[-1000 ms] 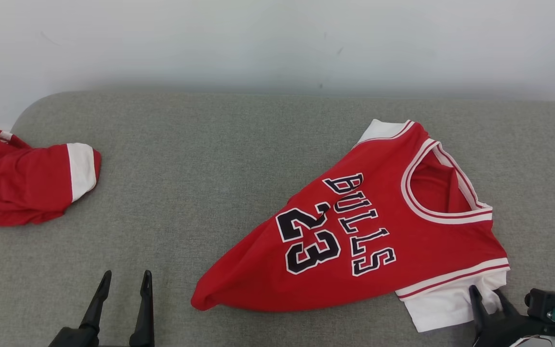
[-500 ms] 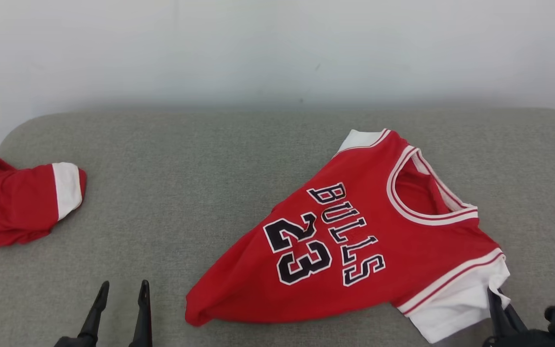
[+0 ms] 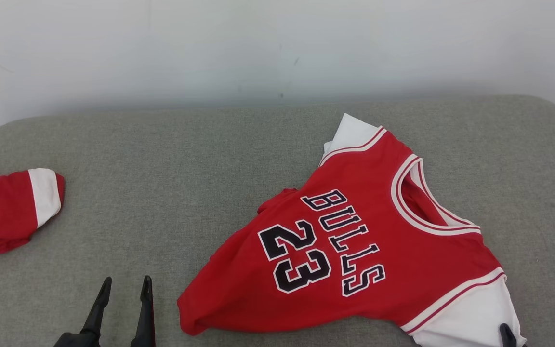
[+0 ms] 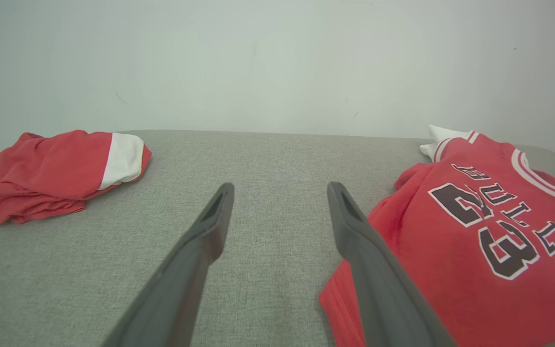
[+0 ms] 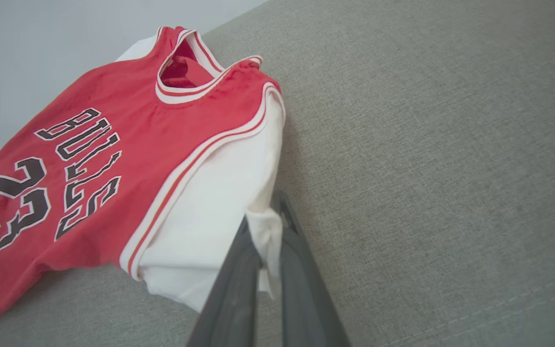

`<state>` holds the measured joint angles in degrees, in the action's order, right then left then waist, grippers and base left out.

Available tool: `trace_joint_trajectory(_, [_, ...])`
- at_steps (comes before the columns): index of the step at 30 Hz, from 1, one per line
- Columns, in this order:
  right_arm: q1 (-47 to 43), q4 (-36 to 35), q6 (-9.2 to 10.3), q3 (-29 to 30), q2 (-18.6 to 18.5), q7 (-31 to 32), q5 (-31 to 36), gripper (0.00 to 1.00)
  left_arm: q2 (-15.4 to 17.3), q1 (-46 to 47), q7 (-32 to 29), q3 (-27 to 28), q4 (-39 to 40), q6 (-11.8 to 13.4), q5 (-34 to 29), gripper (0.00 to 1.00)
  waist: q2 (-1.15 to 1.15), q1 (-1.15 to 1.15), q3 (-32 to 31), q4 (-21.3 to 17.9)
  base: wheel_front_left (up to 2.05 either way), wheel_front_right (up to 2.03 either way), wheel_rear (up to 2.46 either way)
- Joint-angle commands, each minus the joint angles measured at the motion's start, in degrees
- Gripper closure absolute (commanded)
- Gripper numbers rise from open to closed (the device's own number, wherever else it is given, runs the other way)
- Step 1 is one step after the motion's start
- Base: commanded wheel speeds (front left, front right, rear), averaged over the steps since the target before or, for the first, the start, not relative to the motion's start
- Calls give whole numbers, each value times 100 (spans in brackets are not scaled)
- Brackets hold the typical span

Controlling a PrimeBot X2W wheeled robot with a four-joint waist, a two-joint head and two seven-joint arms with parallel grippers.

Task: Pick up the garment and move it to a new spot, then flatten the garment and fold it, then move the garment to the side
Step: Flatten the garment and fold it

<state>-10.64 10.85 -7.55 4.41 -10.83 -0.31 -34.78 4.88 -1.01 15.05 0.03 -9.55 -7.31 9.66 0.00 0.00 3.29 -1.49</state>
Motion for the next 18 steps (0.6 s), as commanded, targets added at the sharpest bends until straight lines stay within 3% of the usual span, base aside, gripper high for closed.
trace_joint_trajectory(1, [-52,-45,13,51,25,16,147,100,-10,67,19,2,-13,-2,-29,0,0,0,-8,12,0,0,0])
trace_joint_trajectory(3, [-102,-124,13,180,57,15,465,0,-8,73,19,-8,-32,-6,-31,0,0,0,-30,37,0,0,0])
trace_joint_trajectory(10, [25,-582,13,553,275,-417,1459,0,30,-20,19,45,-25,-8,-52,0,0,0,-190,114,0,0,0])
trace_joint_trajectory(18, [233,-1159,13,94,349,-1100,1756,0,13,-139,19,122,27,-11,-96,0,0,0,-377,207,0,0,0])
